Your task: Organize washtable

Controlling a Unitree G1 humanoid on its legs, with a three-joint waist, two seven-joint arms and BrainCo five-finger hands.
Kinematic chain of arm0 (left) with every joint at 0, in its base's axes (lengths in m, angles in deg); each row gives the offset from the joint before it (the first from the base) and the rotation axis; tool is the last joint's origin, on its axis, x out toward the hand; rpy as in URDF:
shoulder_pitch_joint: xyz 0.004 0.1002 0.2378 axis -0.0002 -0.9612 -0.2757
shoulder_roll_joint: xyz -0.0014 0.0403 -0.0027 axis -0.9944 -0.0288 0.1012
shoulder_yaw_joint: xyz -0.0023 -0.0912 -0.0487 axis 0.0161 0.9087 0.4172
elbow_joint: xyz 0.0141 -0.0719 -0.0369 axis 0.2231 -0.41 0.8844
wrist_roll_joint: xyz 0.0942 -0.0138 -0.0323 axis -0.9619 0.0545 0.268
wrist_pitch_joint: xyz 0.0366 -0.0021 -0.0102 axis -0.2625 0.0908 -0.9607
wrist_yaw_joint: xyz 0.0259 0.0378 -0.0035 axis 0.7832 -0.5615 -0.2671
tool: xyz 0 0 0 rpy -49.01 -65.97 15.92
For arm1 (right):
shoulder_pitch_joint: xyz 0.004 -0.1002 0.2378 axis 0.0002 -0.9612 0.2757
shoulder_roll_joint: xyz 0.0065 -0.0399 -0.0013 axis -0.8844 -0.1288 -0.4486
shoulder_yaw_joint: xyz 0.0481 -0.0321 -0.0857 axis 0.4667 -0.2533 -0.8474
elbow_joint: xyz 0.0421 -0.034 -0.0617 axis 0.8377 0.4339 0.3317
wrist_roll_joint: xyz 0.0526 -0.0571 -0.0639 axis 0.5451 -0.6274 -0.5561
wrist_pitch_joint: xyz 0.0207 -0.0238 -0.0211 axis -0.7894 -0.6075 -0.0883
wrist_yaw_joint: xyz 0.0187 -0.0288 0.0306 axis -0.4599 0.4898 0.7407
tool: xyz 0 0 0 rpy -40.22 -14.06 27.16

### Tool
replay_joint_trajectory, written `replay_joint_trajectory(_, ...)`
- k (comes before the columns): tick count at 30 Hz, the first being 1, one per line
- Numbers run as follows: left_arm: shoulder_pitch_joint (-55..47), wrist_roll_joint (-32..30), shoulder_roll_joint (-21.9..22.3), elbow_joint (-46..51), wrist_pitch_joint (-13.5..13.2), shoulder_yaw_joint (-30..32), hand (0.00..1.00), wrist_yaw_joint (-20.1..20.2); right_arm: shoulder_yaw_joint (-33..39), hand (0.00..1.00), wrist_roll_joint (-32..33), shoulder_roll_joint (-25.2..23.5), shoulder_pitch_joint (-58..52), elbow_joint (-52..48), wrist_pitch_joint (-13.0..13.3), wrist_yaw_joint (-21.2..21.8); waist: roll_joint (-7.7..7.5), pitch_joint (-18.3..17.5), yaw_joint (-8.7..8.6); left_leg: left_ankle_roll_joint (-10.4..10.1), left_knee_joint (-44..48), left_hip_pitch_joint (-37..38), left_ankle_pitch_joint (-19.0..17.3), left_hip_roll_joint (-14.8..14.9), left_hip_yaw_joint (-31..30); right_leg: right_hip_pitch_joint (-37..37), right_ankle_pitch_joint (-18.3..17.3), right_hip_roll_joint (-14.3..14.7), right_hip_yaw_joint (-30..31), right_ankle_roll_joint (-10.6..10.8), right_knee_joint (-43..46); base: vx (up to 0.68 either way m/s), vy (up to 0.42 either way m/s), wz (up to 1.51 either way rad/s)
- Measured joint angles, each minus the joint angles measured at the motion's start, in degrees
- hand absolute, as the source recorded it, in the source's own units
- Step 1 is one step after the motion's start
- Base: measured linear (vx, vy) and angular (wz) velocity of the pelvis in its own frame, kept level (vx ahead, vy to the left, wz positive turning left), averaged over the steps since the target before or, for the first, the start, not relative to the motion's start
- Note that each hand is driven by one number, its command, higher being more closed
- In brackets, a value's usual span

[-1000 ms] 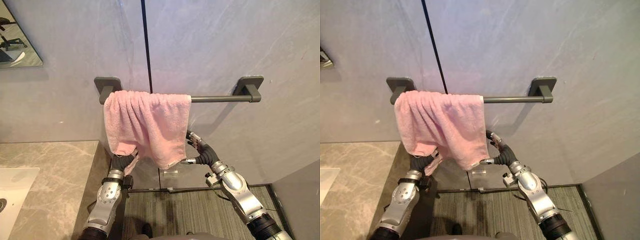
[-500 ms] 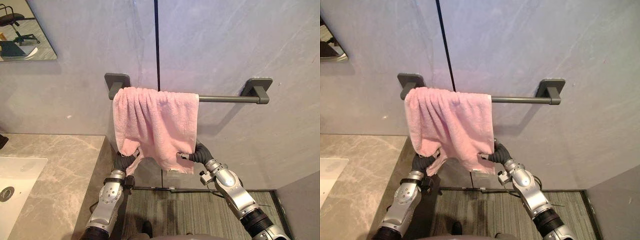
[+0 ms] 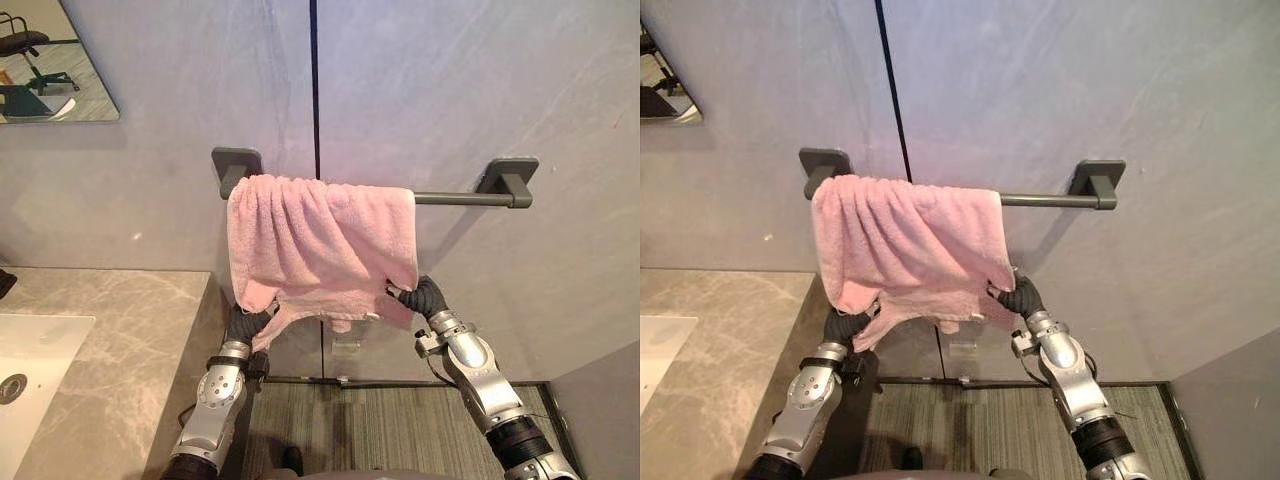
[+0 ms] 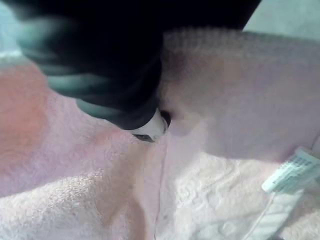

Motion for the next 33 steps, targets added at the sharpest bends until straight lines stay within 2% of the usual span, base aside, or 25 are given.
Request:
replay_joint_trajectory(18, -0.04, -0.07, 3.21, 0.30, -0.01, 0.15, 1.00, 2.47, 6.19, 1.00, -0.11, -2.33, -3.55, -0.66, 0.10, -0.02, -0.03, 0.00, -0.37, -0.19, -0.01, -0.07, -0.20, 0.61, 0.88, -0.36, 0.00, 0.26, 0.86, 0.03, -0.29, 0.00, 0.000, -0.02)
replay_joint_trajectory(33, -0.01, -0.07, 4.25, 0.29, 0.01, 0.16, 1.00, 3.75, 9.25, 1.00, -0.92, -4.59, -3.65, 0.13, 0.07, -0.10, -0.01, 0.02, -1.60, -0.41, 0.12, -0.10, -0.52, 0.48, 1.04, -0.25, -0.04, 0.58, 1.01, 0.08, -0.82, 0.00, 0.000, 0.00)
